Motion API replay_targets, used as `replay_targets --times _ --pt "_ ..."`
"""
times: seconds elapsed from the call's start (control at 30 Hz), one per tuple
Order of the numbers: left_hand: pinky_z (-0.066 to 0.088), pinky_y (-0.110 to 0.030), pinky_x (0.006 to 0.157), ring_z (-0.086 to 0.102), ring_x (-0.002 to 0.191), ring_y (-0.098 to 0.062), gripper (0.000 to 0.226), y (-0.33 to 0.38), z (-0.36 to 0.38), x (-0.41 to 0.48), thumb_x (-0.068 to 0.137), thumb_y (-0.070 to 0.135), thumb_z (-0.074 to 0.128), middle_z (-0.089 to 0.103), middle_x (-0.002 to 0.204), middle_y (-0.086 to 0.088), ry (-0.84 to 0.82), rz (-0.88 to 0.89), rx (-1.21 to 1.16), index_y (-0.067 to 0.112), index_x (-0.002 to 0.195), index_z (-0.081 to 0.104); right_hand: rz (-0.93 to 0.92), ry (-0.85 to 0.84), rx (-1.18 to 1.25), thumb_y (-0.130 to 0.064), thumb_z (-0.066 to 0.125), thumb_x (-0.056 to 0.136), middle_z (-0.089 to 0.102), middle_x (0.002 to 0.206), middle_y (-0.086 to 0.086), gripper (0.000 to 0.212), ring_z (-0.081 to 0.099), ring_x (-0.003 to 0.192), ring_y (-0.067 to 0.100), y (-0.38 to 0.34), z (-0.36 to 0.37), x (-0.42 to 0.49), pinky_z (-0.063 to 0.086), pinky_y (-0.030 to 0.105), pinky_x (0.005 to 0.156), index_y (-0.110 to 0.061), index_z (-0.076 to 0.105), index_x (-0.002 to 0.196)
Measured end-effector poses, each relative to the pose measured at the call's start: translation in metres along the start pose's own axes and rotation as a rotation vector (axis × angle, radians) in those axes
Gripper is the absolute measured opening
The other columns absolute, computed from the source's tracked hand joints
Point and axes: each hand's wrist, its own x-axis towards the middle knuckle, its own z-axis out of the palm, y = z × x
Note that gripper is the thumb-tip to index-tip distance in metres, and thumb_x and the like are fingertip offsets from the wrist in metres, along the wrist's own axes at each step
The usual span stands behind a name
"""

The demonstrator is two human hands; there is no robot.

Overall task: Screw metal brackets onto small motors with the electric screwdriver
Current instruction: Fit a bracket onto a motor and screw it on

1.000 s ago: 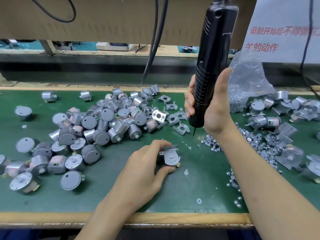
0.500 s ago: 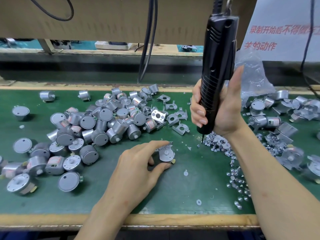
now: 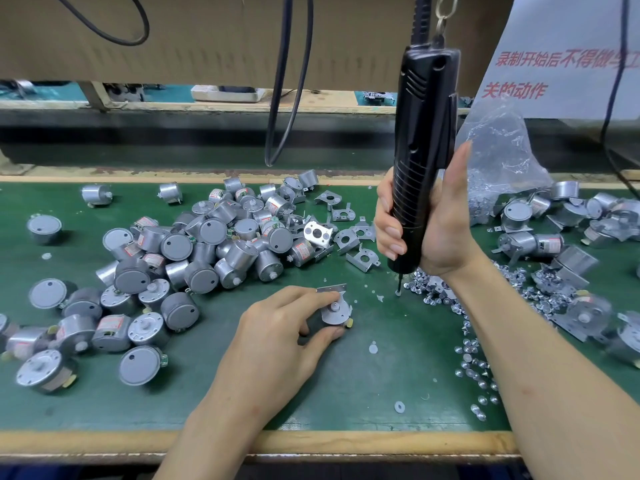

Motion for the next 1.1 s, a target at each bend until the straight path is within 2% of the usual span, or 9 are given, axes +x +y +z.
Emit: replay_targets --times 0.13,0.27,0.37,0.47,0.6,0.7,0.87,1.03,1.1 --pt "0.051 -0.025 0.065 0.052 0.061 -0.006 0.035 0.001 0.000 0.001 0.078 0.033 0.082 0.063 0.098 0.020 -0.001 -0.004 0.022 0.030 0.111 0.072 -0.011 0.037 0.000 -0.096 0.054 0.056 0.044 0.051 -0.001 0.080 0.039 0.036 0.013 0.002 0.002 0.000 0.040 0.020 0.042 -0.018 0.055 0.070" --pt "0.048 -0.022 0.064 0.053 0.063 -0.006 0.035 0.001 -0.001 0.000 0.077 0.034 0.082 0.056 0.087 0.023 -0.007 -0.015 0.033 0.031 0.110 0.069 -0.022 0.055 -0.011 -0.097 0.054 0.055 0.044 0.051 -0.002 0.079 0.040 0.037 0.013 0.003 0.003 0.001 0.039 0.021 0.042 -0.020 0.057 0.069" --pt "0.044 -0.016 0.062 0.057 0.069 -0.006 0.040 0.000 0.000 -0.001 0.074 0.040 0.083 0.055 0.070 0.020 0.009 -0.088 -0.016 0.040 0.101 0.054 -0.021 0.052 -0.014 -0.097 0.054 0.055 0.044 0.051 -0.002 0.079 0.040 0.037 0.012 0.003 0.003 0.001 0.039 0.020 0.042 -0.019 0.056 0.069" --pt "0.043 -0.015 0.065 0.059 0.074 -0.005 0.051 -0.002 0.003 -0.002 0.072 0.043 0.084 0.059 0.074 0.016 0.020 -0.127 -0.068 0.045 0.097 0.039 -0.007 0.047 -0.013 -0.097 0.055 0.054 0.044 0.052 -0.001 0.080 0.040 0.037 0.012 0.003 0.004 0.001 0.039 0.020 0.041 -0.018 0.055 0.069" --pt "0.042 -0.009 0.070 0.059 0.076 -0.006 0.062 0.000 0.003 -0.002 0.073 0.038 0.084 0.055 0.090 0.029 0.000 -0.121 -0.049 0.040 0.121 0.045 -0.003 0.037 -0.020 -0.097 0.053 0.057 0.044 0.052 -0.001 0.080 0.040 0.037 0.013 0.002 0.004 0.000 0.040 0.020 0.042 -0.018 0.055 0.070" --pt "0.038 -0.004 0.074 0.057 0.078 -0.005 0.063 0.001 0.001 -0.001 0.076 0.041 0.081 0.052 0.094 0.032 -0.033 -0.103 0.000 0.033 0.130 0.052 0.006 0.041 -0.039 -0.097 0.052 0.059 0.045 0.052 0.000 0.081 0.039 0.037 0.013 0.001 0.005 0.000 0.040 0.020 0.042 -0.017 0.054 0.071" --pt "0.038 -0.009 0.070 0.054 0.077 -0.001 0.052 0.003 0.001 0.000 0.081 0.042 0.077 0.047 0.083 0.033 -0.073 -0.067 0.054 0.032 0.127 0.057 -0.005 0.046 -0.072 -0.097 0.051 0.058 0.045 0.052 0.000 0.082 0.039 0.036 0.014 -0.001 0.008 -0.001 0.040 0.020 0.042 -0.016 0.053 0.070" --pt "0.037 -0.005 0.070 0.052 0.078 0.007 0.046 0.002 0.002 -0.001 0.083 0.040 0.075 0.049 0.093 0.041 -0.079 -0.063 0.041 0.033 0.124 0.056 -0.075 0.034 -0.082 -0.095 0.044 0.063 0.045 0.051 0.000 0.079 0.040 0.036 0.015 -0.008 0.018 -0.002 0.040 0.022 0.044 -0.017 0.054 0.072" --pt "0.036 -0.006 0.069 0.051 0.077 0.008 0.047 0.002 0.002 -0.001 0.083 0.041 0.075 0.050 0.085 0.037 -0.076 -0.063 0.055 0.032 0.125 0.056 -0.118 0.023 -0.092 -0.092 0.039 0.066 0.045 0.051 -0.001 0.077 0.039 0.037 0.016 -0.010 0.025 -0.003 0.038 0.023 0.044 -0.016 0.053 0.072"
